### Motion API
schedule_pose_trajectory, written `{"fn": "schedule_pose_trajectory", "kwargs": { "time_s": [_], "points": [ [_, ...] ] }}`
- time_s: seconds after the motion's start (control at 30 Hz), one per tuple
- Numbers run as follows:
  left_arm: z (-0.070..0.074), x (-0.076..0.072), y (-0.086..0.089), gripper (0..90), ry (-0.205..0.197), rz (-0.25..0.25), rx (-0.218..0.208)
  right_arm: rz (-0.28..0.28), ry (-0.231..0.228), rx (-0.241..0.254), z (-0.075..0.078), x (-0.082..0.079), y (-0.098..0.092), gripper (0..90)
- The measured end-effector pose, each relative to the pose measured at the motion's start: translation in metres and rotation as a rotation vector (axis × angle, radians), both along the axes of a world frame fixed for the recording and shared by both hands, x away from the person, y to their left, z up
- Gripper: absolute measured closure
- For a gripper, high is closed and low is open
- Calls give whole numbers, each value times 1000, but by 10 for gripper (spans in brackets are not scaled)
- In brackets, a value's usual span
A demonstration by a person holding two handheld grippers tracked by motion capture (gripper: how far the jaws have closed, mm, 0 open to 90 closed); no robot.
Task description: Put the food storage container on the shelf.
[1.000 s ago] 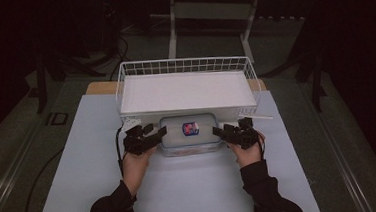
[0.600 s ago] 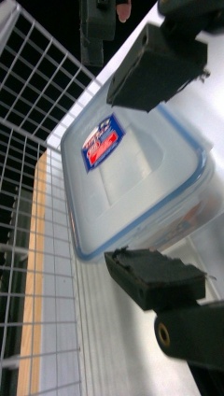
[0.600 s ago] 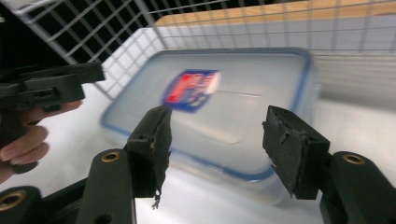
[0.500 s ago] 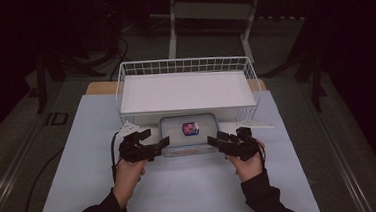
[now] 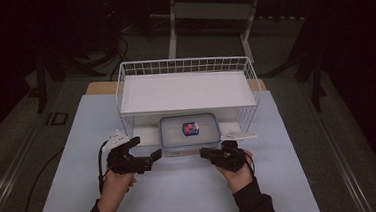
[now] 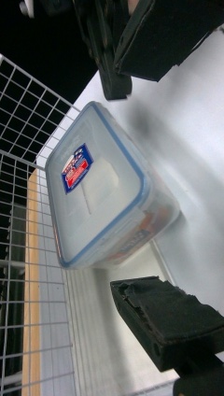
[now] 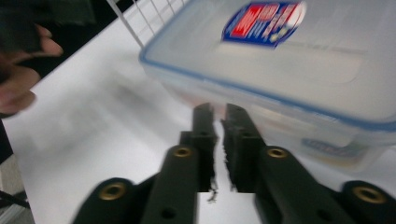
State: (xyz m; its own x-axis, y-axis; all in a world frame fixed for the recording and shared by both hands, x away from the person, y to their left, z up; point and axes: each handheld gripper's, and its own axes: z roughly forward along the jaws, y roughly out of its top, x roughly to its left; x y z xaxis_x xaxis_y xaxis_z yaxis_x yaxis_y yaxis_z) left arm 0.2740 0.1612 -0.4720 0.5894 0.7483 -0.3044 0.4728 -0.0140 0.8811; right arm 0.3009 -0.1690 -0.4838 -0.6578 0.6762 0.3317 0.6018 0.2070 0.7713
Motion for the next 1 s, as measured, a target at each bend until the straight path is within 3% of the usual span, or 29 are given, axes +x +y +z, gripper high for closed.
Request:
{"fn": "schedule_pose_trajectory", "kwargs": {
  "time_s": [0.07,0.27,0.5,0.63,1.0],
  "points": [
    [-1,-3,3,0,-11,2,14,0,11,-10,-5,1,4,896],
    [-9,-5,6,0,11,-7,16,2,29,-55,-16,9,15,898],
    [-17,-4,9,0,15,14,23,-3,28,-63,-22,19,25,899],
    [-17,-5,9,0,-2,21,29,-17,32,-41,-25,25,29,899],
    [-20,-4,9,0,3,28,47,-72,28,-16,-27,49,39,899]
  ]
}}
